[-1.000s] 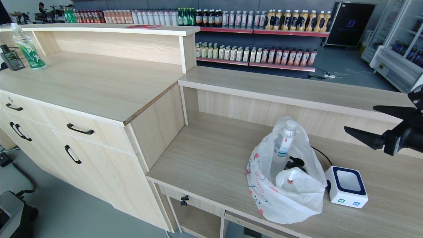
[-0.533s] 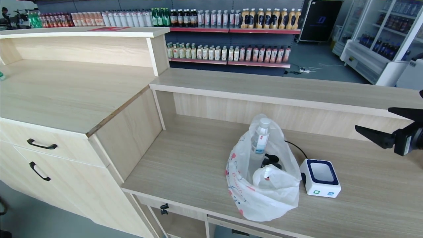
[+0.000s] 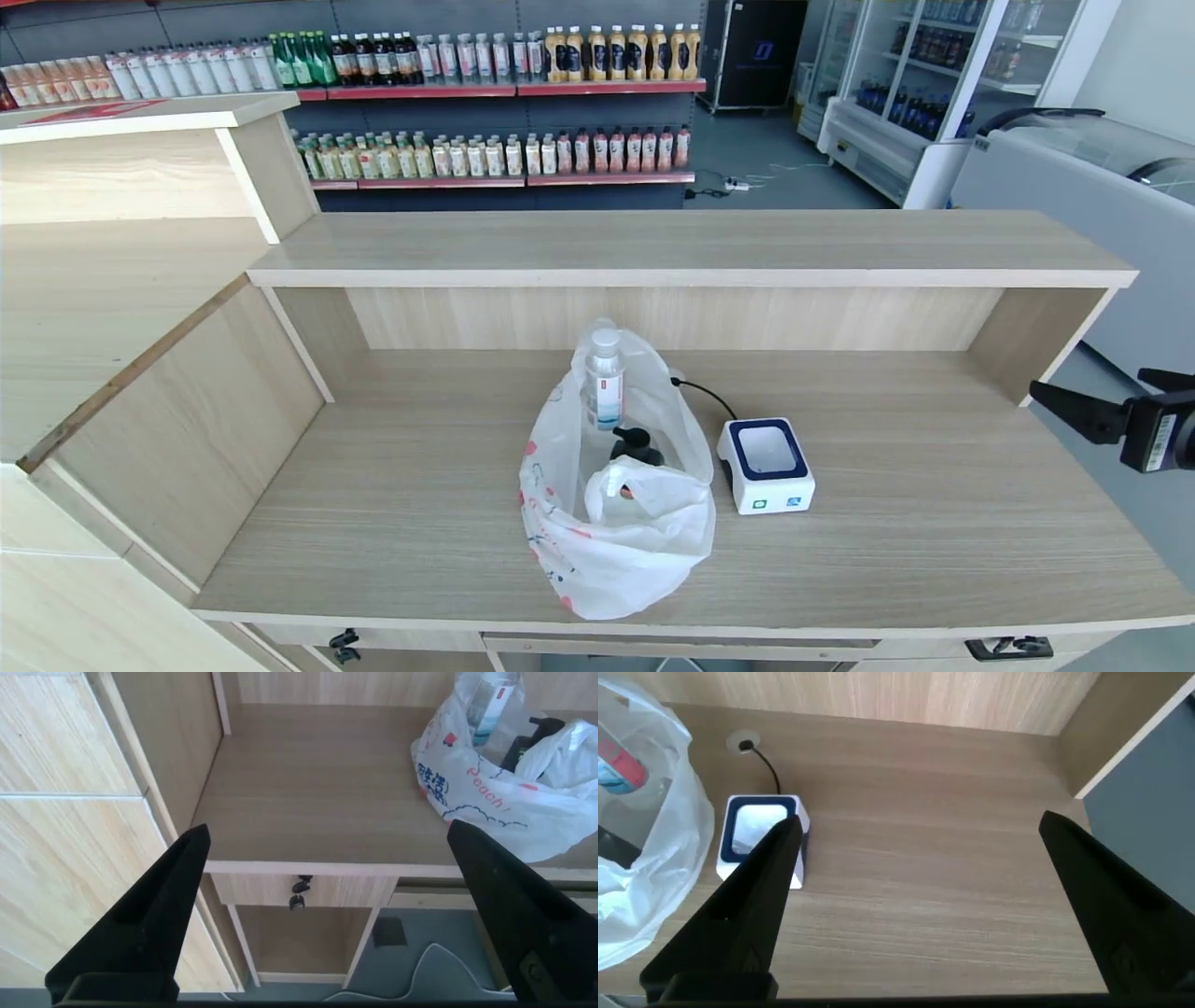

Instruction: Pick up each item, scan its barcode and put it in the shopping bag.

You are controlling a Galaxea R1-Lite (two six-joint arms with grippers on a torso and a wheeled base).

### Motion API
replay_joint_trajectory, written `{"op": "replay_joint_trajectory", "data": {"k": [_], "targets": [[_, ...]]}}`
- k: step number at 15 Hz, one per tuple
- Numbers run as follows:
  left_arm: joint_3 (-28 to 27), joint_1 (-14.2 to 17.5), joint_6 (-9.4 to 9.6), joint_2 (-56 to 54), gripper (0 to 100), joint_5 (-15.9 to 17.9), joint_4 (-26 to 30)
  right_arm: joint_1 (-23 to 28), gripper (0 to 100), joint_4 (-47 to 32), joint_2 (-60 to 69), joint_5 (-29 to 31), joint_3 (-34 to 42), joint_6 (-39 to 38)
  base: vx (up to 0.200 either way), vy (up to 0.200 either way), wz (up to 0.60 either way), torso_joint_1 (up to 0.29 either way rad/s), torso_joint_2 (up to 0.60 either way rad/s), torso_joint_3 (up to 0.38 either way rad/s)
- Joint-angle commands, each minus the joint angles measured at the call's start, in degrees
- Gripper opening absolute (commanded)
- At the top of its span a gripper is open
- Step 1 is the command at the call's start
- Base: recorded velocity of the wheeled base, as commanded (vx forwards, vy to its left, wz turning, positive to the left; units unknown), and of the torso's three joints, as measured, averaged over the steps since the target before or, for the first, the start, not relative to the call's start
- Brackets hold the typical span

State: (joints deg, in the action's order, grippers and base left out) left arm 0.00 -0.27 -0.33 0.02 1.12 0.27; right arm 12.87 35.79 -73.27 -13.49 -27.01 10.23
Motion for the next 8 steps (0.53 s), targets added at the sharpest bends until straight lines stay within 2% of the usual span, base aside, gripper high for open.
{"op": "replay_joint_trajectory", "data": {"k": [1,3,5,8], "targets": [[0.0,0.0,-0.02,0.06,100,0.02,0.0,-0.57,100,-0.46,6.91,1.1,7.06,-1.18,0.0,0.0,0.0,0.0,0.0,0.0],[0.0,0.0,-0.02,0.06,100,0.02,0.0,-2.77,100,-4.24,12.53,2.77,8.21,-5.22,0.0,0.0,0.0,0.0,0.0,0.0],[0.0,0.0,-0.02,0.06,100,0.02,0.0,-4.44,100,-4.94,17.02,7.08,10.58,-9.0,0.0,0.0,0.0,0.0,0.0,0.0],[0.0,0.0,-0.02,0.06,100,0.02,0.0,-4.7,100,-5.12,26.42,7.52,17.96,-9.7,0.0,0.0,0.0,0.0,0.0,0.0]]}}
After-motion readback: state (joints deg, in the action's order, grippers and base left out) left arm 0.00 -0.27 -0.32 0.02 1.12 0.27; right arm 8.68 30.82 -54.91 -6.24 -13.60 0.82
